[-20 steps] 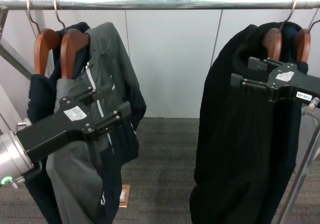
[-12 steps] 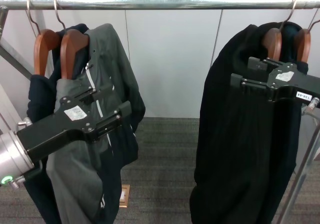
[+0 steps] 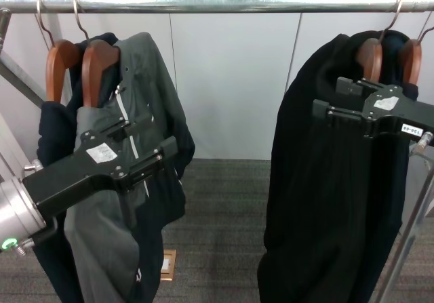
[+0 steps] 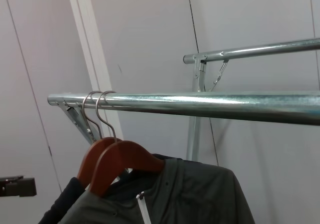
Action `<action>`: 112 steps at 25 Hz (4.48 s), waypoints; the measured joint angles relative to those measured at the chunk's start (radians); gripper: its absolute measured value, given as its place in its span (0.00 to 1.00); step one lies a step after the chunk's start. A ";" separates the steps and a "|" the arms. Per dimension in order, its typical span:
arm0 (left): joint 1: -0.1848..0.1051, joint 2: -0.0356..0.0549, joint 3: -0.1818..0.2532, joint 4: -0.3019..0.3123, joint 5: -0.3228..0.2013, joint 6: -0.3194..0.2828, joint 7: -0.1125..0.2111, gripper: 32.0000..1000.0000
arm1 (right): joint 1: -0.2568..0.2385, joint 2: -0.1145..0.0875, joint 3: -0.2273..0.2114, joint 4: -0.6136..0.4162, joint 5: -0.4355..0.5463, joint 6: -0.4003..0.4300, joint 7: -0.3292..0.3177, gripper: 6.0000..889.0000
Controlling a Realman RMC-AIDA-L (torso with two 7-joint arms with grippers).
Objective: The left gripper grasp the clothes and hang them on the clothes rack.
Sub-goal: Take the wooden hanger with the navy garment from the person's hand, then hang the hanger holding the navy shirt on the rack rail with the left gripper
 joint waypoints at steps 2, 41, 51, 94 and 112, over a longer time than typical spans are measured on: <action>-0.001 0.0000 0.000 -0.002 -0.001 0.000 -0.002 0.63 | 0.000 0.000 -0.002 0.000 0.000 0.001 0.000 0.92; -0.076 -0.0054 -0.054 -0.062 0.335 -0.099 -0.038 0.55 | 0.000 0.001 0.001 0.000 0.000 0.006 0.000 0.92; -0.079 -0.0062 -0.063 -0.063 0.330 -0.108 -0.039 0.33 | 0.000 0.003 0.003 0.000 0.000 0.006 0.000 0.92; -0.108 -0.0130 -0.048 -0.019 0.052 -0.245 -0.011 0.16 | 0.008 0.005 0.005 0.000 0.000 0.005 0.000 0.92; -0.179 -0.0123 0.208 0.045 -0.078 -0.675 -0.022 0.18 | 0.008 0.005 0.006 0.000 0.000 0.009 -0.001 0.92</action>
